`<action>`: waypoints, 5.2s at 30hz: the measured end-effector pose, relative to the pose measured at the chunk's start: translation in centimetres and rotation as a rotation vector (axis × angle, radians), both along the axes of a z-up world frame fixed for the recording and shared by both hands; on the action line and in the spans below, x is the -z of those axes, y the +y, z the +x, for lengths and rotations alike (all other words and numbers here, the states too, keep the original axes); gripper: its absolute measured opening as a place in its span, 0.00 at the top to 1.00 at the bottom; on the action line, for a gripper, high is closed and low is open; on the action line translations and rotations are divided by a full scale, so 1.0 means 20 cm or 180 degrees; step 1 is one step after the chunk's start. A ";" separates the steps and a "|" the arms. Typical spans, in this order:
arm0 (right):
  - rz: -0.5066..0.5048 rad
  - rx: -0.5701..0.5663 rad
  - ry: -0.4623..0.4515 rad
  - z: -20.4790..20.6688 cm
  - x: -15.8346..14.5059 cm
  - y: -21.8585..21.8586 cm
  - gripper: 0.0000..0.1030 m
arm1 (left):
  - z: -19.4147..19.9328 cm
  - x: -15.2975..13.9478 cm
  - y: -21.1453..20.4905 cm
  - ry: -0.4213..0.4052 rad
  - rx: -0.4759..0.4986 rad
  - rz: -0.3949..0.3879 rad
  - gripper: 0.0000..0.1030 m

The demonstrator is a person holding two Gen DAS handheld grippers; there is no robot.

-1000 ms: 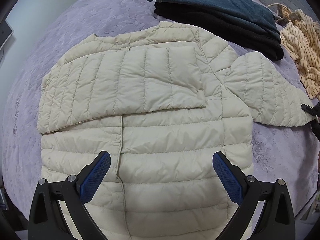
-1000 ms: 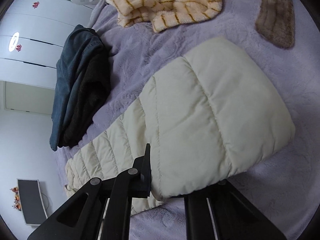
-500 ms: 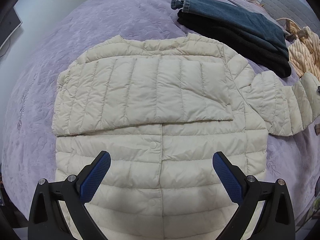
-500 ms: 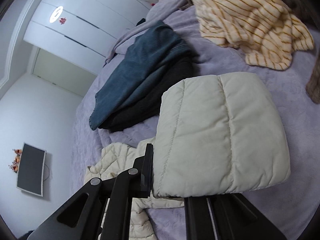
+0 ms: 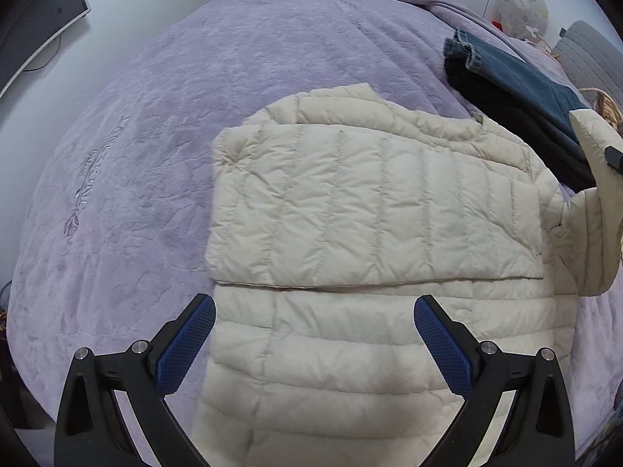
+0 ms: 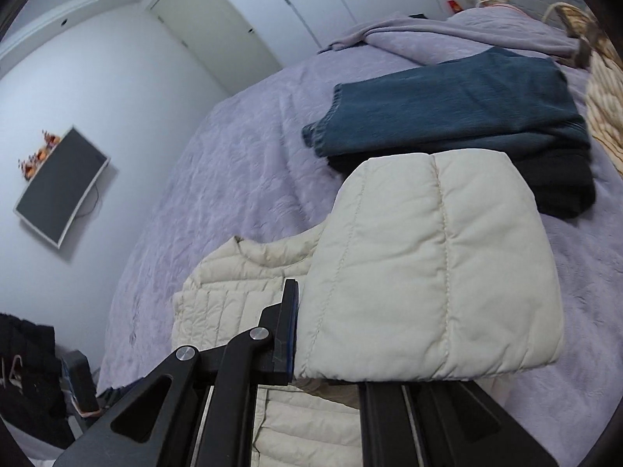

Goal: Fold large clothes

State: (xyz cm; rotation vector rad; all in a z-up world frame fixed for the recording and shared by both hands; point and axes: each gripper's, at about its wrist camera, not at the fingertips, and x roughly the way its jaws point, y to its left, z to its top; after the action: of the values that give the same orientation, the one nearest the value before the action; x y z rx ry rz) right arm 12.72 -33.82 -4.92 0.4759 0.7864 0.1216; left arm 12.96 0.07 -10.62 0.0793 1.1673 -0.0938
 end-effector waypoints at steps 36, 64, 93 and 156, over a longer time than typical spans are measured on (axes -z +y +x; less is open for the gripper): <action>0.1318 0.0822 0.0430 0.02 0.51 0.03 0.82 | 0.25 0.13 0.18 -0.0142 0.0023 -0.0387 0.01; -0.0268 -0.0333 0.0710 0.02 0.38 0.45 0.31 | 0.43 0.18 0.02 0.0379 0.0406 -0.1251 0.01; 0.0097 0.0339 0.0940 0.06 0.56 -0.07 0.47 | 0.33 0.09 0.13 0.0208 0.0333 -0.0416 0.91; -0.0082 0.0321 0.1111 -0.05 0.44 -0.03 0.35 | 0.28 -0.01 0.07 -0.0215 0.0402 0.0137 0.00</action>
State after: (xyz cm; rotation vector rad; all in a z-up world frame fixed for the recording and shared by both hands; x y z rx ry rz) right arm 11.63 -34.33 -13.63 0.5185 1.1021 -0.0679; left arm 18.61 1.42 -10.37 0.1932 1.0965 -0.1763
